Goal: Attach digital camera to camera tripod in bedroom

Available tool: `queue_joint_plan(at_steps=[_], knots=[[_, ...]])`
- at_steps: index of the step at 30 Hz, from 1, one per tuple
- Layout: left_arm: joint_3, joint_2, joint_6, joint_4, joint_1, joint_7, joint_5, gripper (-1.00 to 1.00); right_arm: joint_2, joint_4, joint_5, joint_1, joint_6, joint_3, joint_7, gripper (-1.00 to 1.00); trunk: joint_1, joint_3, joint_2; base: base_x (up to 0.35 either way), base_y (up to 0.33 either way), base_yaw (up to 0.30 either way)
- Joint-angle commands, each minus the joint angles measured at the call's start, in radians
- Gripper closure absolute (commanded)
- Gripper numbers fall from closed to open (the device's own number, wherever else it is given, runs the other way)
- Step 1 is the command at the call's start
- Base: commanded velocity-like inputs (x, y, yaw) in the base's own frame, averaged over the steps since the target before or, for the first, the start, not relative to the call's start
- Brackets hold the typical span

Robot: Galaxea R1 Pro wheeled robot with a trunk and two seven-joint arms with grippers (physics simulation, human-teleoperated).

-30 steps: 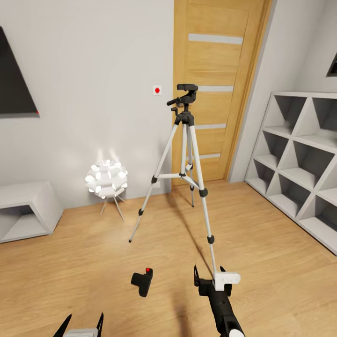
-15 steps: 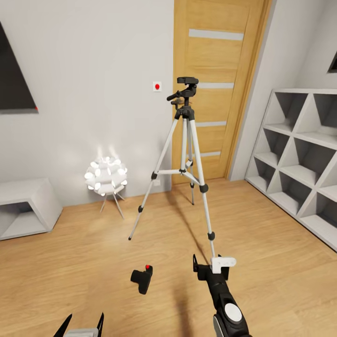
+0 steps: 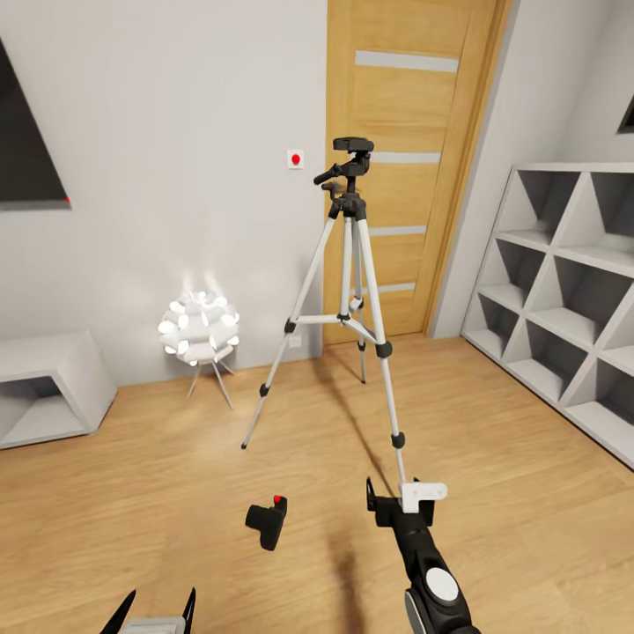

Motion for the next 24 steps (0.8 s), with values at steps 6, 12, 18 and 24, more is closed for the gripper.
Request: queue_joint_plan(at_steps=[6,12,18,24], knots=[[-0.003,0.001,-0.002,0.000,0.000,0.008,0.000,-1.00,-0.005,0.009,0.007,0.000,0.008,-0.007,-0.006,-1.00,0.023,-0.020,-0.043,0.000,0.000,0.000],[-0.003,0.001,-0.002,0.000,0.000,0.008,0.000,-1.00,-0.005,0.045,0.006,0.000,0.008,-0.010,-0.006,-1.00,0.046,-0.038,-0.085,0.000,0.000,0.000],[-0.003,0.001,-0.002,-0.001,0.000,0.008,0.001,-1.00,-0.006,0.057,0.005,-0.001,0.008,-0.011,-0.006,-1.00,0.069,-0.057,-0.127,0.000,0.000,0.000],[-0.003,0.001,-0.002,-0.001,0.000,0.008,0.001,-1.00,-0.006,0.059,0.005,-0.010,0.009,-0.011,-0.006,-1.00,0.092,-0.076,-0.169,0.000,0.000,0.000]])
